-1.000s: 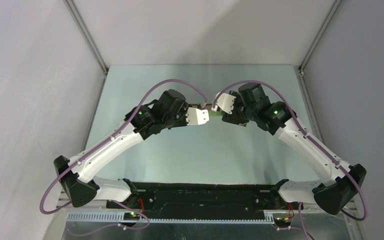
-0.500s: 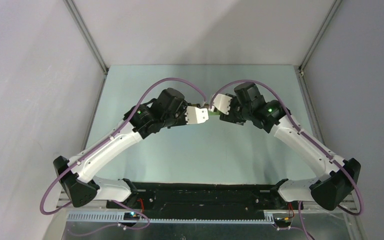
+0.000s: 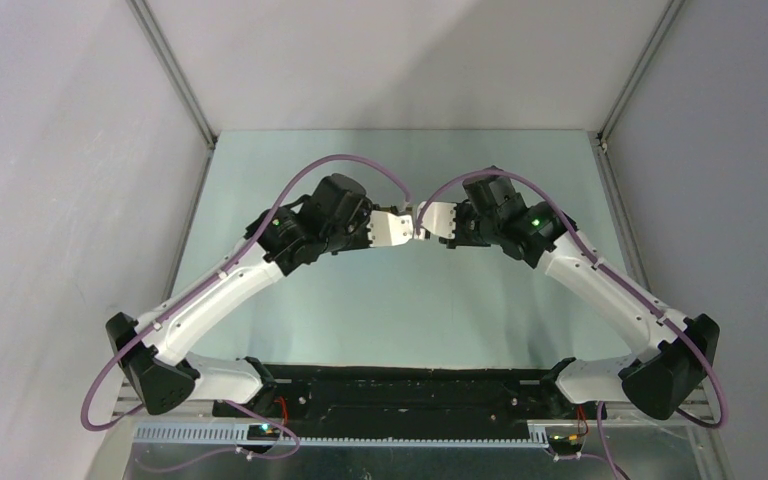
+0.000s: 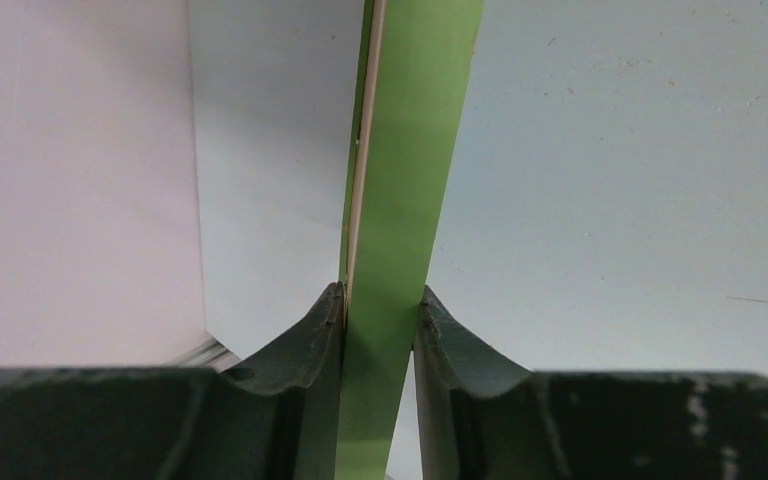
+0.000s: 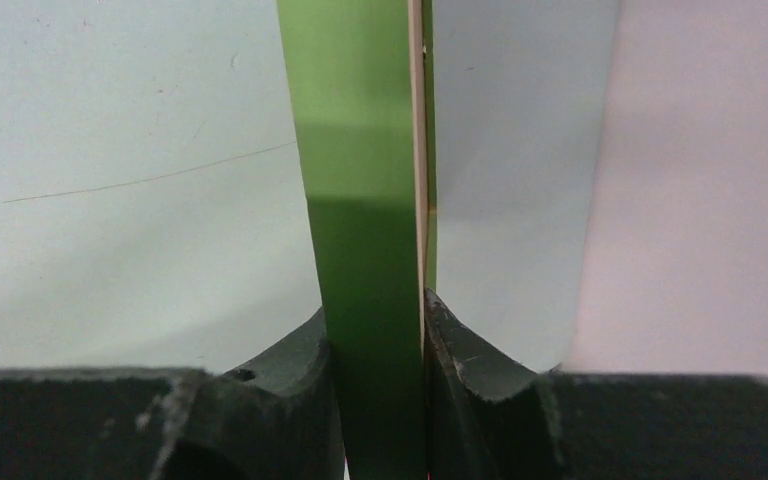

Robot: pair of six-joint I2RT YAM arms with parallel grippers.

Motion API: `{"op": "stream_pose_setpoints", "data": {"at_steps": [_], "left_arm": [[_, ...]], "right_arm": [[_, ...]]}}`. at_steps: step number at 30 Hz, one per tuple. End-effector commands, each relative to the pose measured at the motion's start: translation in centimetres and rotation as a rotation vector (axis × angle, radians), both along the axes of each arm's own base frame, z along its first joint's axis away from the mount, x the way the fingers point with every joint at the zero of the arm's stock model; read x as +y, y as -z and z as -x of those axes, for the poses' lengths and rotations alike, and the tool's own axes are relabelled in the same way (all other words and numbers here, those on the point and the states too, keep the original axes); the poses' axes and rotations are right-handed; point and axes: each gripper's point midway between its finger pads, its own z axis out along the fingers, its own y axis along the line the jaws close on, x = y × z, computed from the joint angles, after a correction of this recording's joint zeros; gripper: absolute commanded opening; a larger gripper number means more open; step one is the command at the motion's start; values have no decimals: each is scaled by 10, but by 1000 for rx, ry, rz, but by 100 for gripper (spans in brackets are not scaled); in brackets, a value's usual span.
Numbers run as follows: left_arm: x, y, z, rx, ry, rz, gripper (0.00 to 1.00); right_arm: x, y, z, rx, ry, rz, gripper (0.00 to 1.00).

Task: Put the photo into the frame
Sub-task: Turn over the photo frame at the center of the board.

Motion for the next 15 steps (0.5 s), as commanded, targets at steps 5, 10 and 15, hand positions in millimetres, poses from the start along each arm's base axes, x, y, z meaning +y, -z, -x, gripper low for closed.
{"op": "stream_pose_setpoints", "data": {"at_steps": [5, 10, 15], "left_arm": [[-6, -43, -14, -89, -69, 126, 22], [-1, -48, -15, -101, -98, 137, 54], [14, -67, -19, -127, -165, 198, 99]], "right_arm": [[2, -17, -3, -2, 87, -88, 0], [1, -26, 0, 31, 109, -106, 0], [9, -40, 6, 126, 131, -180, 0]]}}
